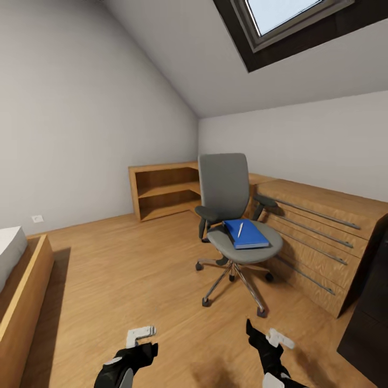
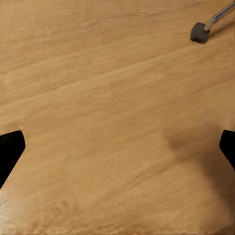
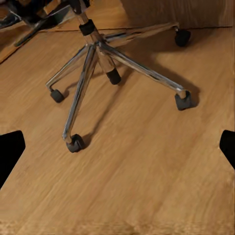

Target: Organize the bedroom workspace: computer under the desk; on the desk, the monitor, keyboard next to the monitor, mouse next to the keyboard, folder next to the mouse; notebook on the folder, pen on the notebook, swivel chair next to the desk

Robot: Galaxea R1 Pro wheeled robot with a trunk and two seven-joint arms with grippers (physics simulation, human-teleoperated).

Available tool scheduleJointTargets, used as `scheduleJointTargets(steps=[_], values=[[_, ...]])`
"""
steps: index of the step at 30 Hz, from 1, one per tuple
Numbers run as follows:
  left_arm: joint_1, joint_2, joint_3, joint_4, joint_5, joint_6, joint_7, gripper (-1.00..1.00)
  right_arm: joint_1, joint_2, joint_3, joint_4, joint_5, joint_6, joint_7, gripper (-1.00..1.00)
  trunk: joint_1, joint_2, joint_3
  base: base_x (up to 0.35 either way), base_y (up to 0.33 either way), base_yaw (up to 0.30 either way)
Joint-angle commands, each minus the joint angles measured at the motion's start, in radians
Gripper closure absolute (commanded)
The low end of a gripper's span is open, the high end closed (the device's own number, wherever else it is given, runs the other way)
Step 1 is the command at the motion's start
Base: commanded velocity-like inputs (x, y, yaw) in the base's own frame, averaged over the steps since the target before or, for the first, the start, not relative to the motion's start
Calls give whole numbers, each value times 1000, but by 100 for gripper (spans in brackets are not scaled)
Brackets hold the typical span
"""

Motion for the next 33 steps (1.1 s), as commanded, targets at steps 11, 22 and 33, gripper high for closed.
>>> scheduleJointTargets(steps=[11, 22, 33], values=[[-1, 22, -4, 381, 11, -470, 6, -100, 79, 0, -2, 4, 16, -31, 3, -100, -43, 77, 34, 0, 0, 0], [-1, 18, -7, 440, 10, -490, 11, -100, 80, 5, -2, 4, 14, -31, -3, -100, -85, 154, 68, 0, 0, -44], [-1, 15, -6, 487, 11, -490, 11, -100, 80, 6, -2, 4, 15, -30, -5, -100, -127, 231, 103, 0, 0, -265]])
